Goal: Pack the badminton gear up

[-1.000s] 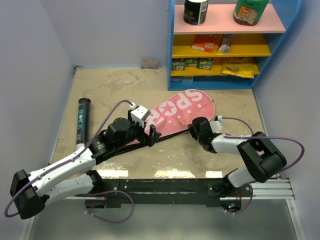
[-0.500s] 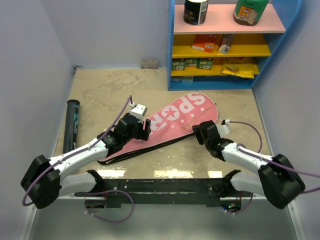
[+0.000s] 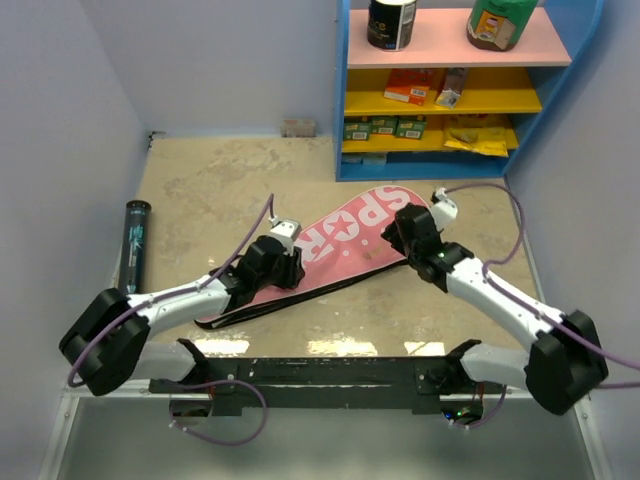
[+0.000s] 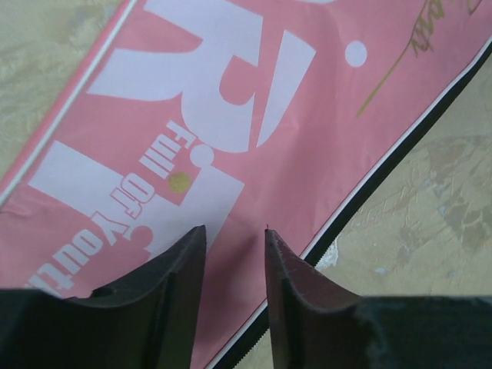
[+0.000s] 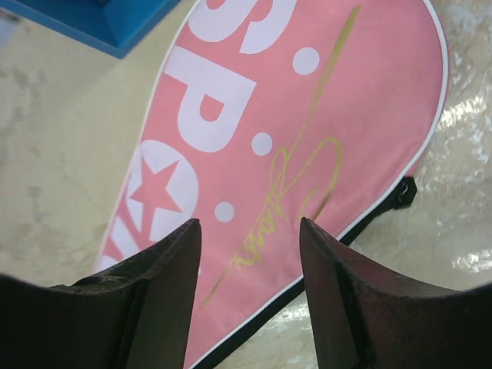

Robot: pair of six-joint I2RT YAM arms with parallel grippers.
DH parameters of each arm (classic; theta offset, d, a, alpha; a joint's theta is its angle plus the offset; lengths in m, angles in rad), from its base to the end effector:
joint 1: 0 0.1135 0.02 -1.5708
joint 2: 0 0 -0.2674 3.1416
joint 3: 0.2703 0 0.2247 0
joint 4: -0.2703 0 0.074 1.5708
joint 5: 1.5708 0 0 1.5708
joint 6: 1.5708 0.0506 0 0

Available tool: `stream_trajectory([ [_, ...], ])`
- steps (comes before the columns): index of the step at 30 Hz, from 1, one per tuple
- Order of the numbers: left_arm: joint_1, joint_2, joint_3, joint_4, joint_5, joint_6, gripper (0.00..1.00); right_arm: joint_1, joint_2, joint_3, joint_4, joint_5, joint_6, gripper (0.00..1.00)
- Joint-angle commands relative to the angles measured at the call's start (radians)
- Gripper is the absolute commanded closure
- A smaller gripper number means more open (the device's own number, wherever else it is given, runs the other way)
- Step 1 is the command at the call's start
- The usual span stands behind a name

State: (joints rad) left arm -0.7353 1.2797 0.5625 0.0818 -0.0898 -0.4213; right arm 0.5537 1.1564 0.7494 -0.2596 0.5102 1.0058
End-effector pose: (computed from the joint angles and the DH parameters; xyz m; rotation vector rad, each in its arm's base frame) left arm 0.1855 -0.1617 0.1987 0.3023 2.2371 -0.5381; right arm 0.2068 0.0988 0.2546 0.7446 2.0270 0.3342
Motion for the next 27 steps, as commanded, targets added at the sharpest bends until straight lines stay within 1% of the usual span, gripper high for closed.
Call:
stream_trajectory([
  [1,-0.001,0.072,-0.032,0.104,0.077,-0.048,0.63,-0.027,0.160,0.126,-0.046,0.002,-0.229,0.44],
  [2,-0.001,0.085,-0.032,0.113,0.084,-0.054,0.64,-0.034,0.181,0.130,-0.046,-0.013,-0.233,0.44],
  [6,-0.001,0.144,-0.030,0.134,0.073,-0.060,0.65,-0.044,0.161,0.102,-0.078,-0.029,-0.231,0.45],
  [9,0.005,0.193,-0.018,0.130,-0.011,-0.065,0.66,-0.055,0.138,0.073,-0.131,-0.029,-0.196,0.45],
  [12,0.031,0.231,-0.007,0.122,-0.047,-0.063,0.68,-0.055,0.106,0.035,-0.153,-0.032,-0.173,0.46],
  [13,0.039,0.237,-0.004,0.124,-0.053,-0.062,0.68,-0.057,0.098,0.025,-0.156,-0.035,-0.165,0.48],
  [17,0.089,0.254,-0.001,0.148,-0.053,-0.042,0.69,-0.060,0.077,-0.025,-0.148,-0.062,-0.127,0.50],
  [21,0.116,0.265,0.020,0.161,-0.030,-0.019,0.71,-0.066,0.091,-0.067,-0.113,-0.056,-0.076,0.52],
  [27,0.119,0.254,-0.004,0.194,0.024,-0.014,0.73,-0.083,0.199,-0.048,-0.050,-0.078,-0.053,0.53],
])
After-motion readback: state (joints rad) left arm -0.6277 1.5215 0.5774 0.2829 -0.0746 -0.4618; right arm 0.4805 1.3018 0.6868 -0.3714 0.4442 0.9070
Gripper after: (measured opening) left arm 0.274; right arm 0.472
